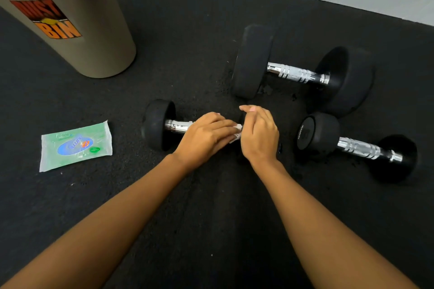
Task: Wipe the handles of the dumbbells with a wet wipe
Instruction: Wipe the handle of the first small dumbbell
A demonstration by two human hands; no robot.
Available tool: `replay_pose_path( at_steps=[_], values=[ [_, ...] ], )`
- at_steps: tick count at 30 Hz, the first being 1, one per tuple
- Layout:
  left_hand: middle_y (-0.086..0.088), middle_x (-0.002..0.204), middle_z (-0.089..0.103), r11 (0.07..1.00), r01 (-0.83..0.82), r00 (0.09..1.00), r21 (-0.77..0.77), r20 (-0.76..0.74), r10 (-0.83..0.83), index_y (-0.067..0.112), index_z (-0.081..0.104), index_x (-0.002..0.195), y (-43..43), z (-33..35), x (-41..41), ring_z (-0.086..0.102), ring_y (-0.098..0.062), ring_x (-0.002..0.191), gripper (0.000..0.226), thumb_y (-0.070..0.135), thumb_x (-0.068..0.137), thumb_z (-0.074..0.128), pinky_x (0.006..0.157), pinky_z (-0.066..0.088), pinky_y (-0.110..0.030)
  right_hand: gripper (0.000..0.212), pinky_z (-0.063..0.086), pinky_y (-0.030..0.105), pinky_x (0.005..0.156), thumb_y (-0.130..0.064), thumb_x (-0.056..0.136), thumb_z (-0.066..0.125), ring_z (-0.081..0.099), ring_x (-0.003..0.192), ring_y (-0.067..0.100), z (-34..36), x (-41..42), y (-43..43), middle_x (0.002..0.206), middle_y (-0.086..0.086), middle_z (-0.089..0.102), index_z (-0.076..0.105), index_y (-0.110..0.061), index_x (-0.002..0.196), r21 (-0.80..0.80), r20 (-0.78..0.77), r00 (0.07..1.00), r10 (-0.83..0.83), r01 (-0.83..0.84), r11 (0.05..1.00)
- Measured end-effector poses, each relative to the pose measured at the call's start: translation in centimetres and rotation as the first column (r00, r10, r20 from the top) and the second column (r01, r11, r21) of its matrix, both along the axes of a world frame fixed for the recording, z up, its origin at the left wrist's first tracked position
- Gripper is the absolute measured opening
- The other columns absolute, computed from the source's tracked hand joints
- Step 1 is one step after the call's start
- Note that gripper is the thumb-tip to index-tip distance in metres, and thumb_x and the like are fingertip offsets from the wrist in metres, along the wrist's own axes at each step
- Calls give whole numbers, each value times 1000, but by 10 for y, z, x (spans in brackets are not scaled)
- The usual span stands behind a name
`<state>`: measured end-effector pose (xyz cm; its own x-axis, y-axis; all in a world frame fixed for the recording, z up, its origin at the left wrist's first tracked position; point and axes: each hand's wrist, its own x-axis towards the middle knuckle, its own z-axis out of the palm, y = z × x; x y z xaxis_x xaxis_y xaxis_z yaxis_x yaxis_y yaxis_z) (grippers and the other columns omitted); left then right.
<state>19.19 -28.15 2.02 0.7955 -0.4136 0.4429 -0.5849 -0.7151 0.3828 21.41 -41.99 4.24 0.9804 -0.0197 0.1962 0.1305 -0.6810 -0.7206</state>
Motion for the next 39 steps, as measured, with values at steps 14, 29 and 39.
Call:
replay_pose_path(
  at_steps=[14, 29, 39],
  values=[
    [-5, 88, 71, 962, -268, 617, 63, -755, 221, 21, 69, 105, -8, 32, 41, 62, -17, 85, 22, 26, 91, 54, 78, 49, -34, 56, 39, 27, 90, -32, 89, 17, 54, 105, 14, -3, -1, 0, 107, 0, 68, 67, -11, 103, 3, 10, 1000, 7, -7, 1000],
    [5, 92, 69, 948, -299, 658, -111, -743, 121, 21, 67, 101, -5, 32, 28, 62, -8, 89, 17, 28, 87, 61, 86, 50, -36, 56, 38, 26, 90, -32, 90, 17, 54, 106, 14, 0, 0, 0, 108, 1, 67, 66, -10, 105, -20, -10, 1000, 19, -19, 1000],
    [7, 91, 66, 996, -82, 910, -33, -410, 61, 21, 63, 91, -2, 24, 2, 56, -15, 88, 11, 19, 81, 67, 78, 48, -37, 47, 35, 22, 87, -26, 93, 23, 53, 106, 15, 2, 0, -1, 107, 2, 67, 65, -11, 106, -40, -53, 998, 19, -21, 999]
  ],
)
